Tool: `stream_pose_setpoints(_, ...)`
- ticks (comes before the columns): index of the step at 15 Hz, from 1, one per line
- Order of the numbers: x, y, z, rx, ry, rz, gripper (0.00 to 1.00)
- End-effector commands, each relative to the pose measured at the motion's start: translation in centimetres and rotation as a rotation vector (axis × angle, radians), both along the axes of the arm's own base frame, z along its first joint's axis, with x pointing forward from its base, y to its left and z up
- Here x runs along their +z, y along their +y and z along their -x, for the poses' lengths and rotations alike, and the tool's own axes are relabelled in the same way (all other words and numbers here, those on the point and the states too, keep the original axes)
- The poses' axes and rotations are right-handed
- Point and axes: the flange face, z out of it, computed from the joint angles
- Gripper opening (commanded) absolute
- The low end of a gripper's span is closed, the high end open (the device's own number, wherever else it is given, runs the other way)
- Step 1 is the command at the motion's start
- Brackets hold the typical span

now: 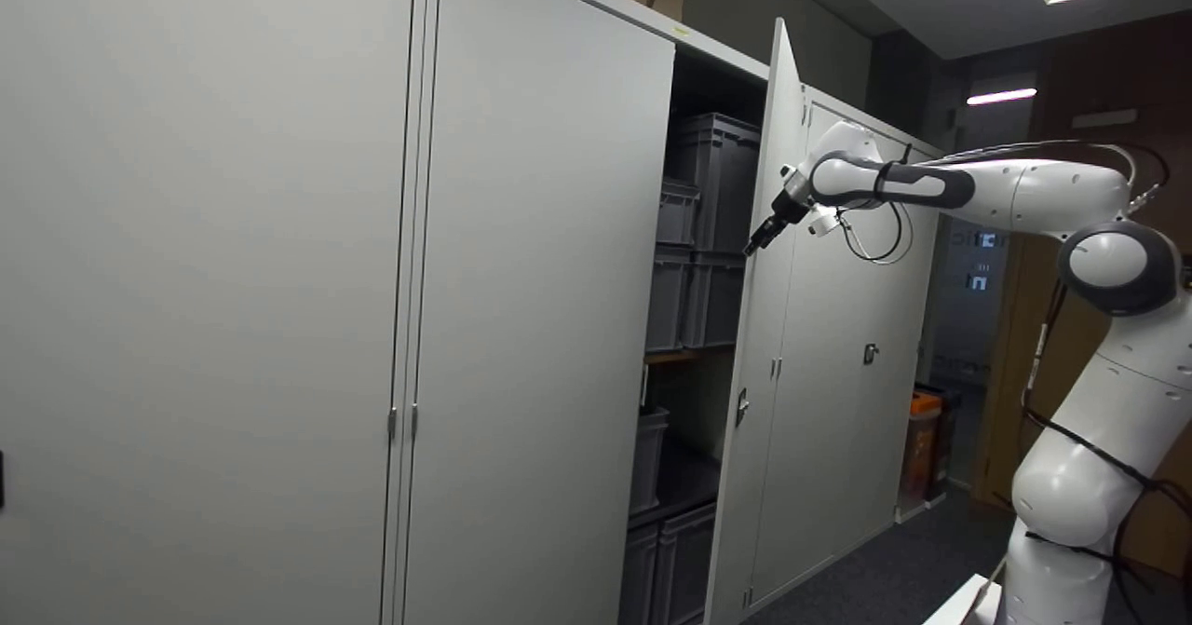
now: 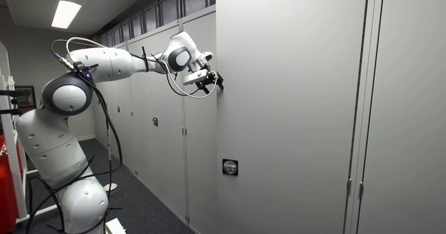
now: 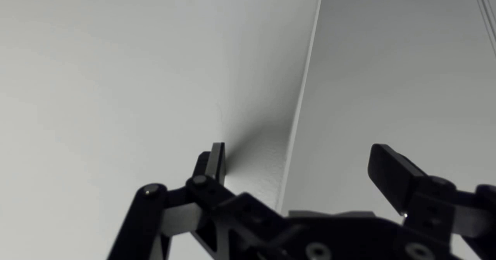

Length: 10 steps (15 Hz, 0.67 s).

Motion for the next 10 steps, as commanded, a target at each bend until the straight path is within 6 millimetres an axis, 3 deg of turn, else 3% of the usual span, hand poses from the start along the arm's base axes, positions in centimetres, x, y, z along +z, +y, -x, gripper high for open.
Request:
stream_pose_setpoints(1,0.5,0.6,-1.8,-0.002,-0.007,-0.019,1.0)
stream_pose_setpoints(10,-0.5,1.3,-3.3,-0.004,0.018,-0.015,1.0)
